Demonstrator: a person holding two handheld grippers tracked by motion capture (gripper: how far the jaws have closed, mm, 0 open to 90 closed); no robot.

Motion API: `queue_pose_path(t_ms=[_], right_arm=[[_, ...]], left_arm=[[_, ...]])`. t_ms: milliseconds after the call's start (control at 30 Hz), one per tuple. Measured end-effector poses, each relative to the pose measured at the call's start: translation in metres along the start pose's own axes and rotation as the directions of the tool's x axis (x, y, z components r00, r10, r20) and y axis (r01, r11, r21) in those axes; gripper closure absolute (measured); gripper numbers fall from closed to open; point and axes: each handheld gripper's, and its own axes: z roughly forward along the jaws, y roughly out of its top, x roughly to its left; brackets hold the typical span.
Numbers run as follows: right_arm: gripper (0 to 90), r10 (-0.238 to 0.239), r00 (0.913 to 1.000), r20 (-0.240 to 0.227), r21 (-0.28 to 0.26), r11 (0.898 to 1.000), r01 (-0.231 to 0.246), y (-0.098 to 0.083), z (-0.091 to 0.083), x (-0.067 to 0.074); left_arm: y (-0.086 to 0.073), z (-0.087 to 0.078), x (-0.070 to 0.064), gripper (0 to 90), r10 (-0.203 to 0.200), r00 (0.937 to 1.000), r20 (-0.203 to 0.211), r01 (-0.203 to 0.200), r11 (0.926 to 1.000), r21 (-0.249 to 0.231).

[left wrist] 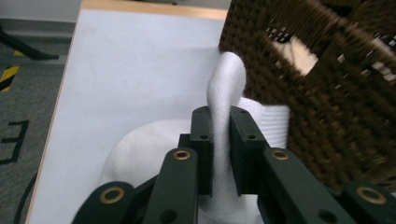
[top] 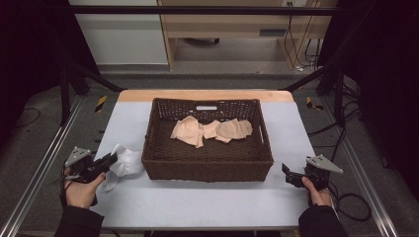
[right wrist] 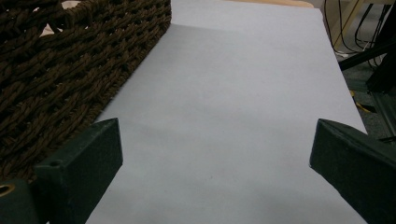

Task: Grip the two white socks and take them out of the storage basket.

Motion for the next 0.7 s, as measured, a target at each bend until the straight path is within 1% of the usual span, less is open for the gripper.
queue_pose_path(t_ms=[33,67,200,267,333,367,400,500,533,567,600,633,667,700], right_arm=[[2.8,0.0,1.0,0.0,0.0,1.0,0.0,0.0,0.0,0.0],[2.8,0.0,1.0,-0.001,0.002,1.0,0.0,0.0,0.0,0.0],[2.8,0.0,1.0,-0.001,0.002,1.0,0.0,0.0,0.0,0.0],[2.8,-0.005,1.0,0.0,0.001,1.0,0.005,0.0,0.0,0.0],[2.8,-0.005,1.0,0.0,0.001,1.0,0.005,0.0,0.0,0.0],[2.8,0.0,1.0,-0.003,0.002,1.0,0.0,0.0,0.0,0.0],[2.8,0.0,1.0,-0.005,0.003,1.0,0.0,0.0,0.0,0.0],[2.8,-0.003,1.0,-0.002,0.001,1.0,0.003,0.0,0.0,0.0],[2.8,-0.003,1.0,-0.002,0.002,1.0,0.003,0.0,0.0,0.0],[2.8,-0.003,1.0,-0.003,0.002,1.0,0.003,0.0,0.0,0.0],[2.8,-0.004,1.0,-0.002,0.002,1.0,0.004,0.0,0.0,0.0],[2.8,-0.004,1.0,-0.002,0.002,1.0,0.004,0.0,0.0,0.0],[2.8,-0.002,1.0,-0.004,0.003,1.0,0.002,0.0,0.0,0.0],[2.8,-0.002,1.0,-0.003,0.002,1.0,0.002,0.0,0.0,0.0]], left_arm=[[0.0,0.0,0.0,78.3,0.0,1.0,0.0,0.0,1.0,0.0],[-0.003,0.003,0.002,76.3,0.01,0.9999,-0.013,-0.01,0.9998,0.017],[-0.006,0.008,0.004,68.5,0.027,0.9988,-0.041,-0.025,0.9988,0.043],[-0.008,0.009,0.005,64.0,0.027,0.9976,-0.063,-0.025,0.9988,0.042],[-0.008,0.009,0.005,59.5,0.023,0.9975,-0.066,-0.021,0.9989,0.041],[-0.008,0.009,0.006,59.5,0.021,0.9972,-0.071,-0.019,0.9991,0.038],[-0.008,0.008,0.006,52.0,0.022,0.9969,-0.076,-0.019,0.9991,0.037],[-0.006,0.007,0.005,42.7,0.021,0.9964,-0.082,-0.019,0.9995,0.026],[-0.002,0.004,0.004,39.2,0.021,0.9968,-0.078,-0.021,0.9998,0.006],[-0.002,0.004,0.004,36.9,0.021,0.9968,-0.078,-0.021,0.9998,0.006],[0.004,-0.002,0.001,34.2,0.022,0.9972,-0.071,-0.024,0.9992,-0.032],[0.004,-0.002,0.001,32.6,0.022,0.9972,-0.071,-0.024,0.9992,-0.032],[0.011,-0.009,-0.002,30.8,0.021,0.9978,-0.063,-0.025,0.9974,-0.067],[0.014,-0.012,-0.003,29.7,0.022,0.9979,-0.061,-0.027,0.9962,-0.083]])
